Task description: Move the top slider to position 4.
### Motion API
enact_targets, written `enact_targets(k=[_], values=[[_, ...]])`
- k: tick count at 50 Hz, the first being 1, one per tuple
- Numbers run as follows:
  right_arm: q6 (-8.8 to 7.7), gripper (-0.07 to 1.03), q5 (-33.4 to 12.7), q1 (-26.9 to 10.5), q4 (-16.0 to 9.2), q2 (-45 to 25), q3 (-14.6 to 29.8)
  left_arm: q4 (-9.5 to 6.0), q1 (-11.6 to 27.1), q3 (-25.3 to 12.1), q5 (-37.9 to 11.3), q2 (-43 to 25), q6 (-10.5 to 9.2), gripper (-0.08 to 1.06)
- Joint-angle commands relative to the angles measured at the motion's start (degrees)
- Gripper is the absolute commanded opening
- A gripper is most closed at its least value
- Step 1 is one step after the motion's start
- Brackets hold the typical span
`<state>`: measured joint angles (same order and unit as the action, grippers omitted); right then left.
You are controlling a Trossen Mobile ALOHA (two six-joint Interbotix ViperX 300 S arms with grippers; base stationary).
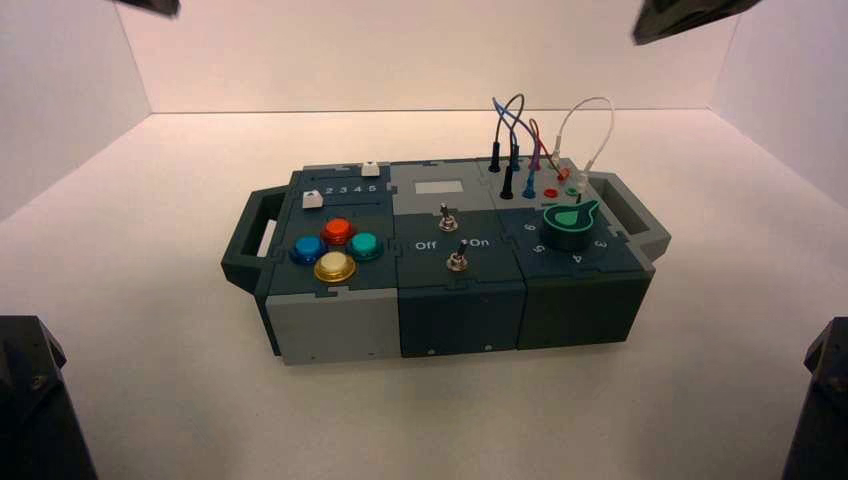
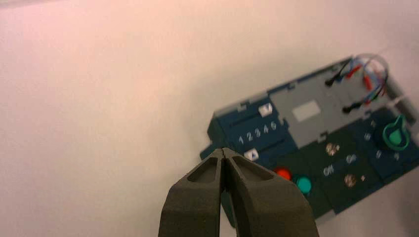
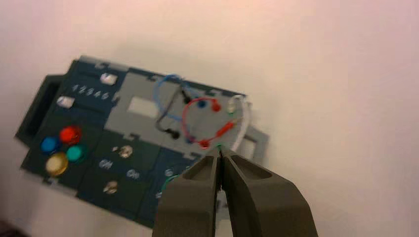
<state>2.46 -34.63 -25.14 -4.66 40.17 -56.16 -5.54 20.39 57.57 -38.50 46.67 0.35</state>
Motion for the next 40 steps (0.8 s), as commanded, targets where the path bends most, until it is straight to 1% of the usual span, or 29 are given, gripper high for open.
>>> enact_targets(k=[1, 10, 18, 23, 29, 31, 34, 40], values=[[-0.09, -0.02, 0.0, -2.29, -1.93, -1.58, 2.55, -0.09, 1.14, -0.62, 0.0, -1.85, 0.18, -0.03], [-0.09, -0.02, -0.09, -5.71, -3.34, -5.54, 4.75, -0.09, 1.67, -0.7, 0.26, -4.04, 0.18, -0.03], [-0.09, -0.02, -0.09, -7.47, -6.06, -11.16, 7.65, -0.26, 1.93, -0.79, 0.35, -5.98, 0.18, -0.03], [-0.18, -0.02, -0.18, -8.35, -7.21, -16.61, 10.46, -0.26, 2.72, -0.97, 0.35, -7.47, 0.18, -0.03], [-0.26, -0.02, -0.97, -9.23, -7.73, -21.53, 13.45, -0.26, 2.9, -1.14, 0.26, -8.61, 0.18, -0.03], [-0.26, -0.02, -0.97, -9.23, -7.73, -21.53, 13.45, -0.26, 2.9, -1.14, 0.26, -8.61, 0.18, -0.03], [-0.26, -0.02, -1.32, -10.2, -8.44, -25.66, 16.44, -0.35, 2.99, -1.32, 0.18, -9.23, 0.18, -0.03], [-0.44, -0.02, -1.32, -10.72, -9.32, -30.23, 19.78, -0.44, 3.16, -1.41, 0.18, -9.32, 0.18, -0.03]])
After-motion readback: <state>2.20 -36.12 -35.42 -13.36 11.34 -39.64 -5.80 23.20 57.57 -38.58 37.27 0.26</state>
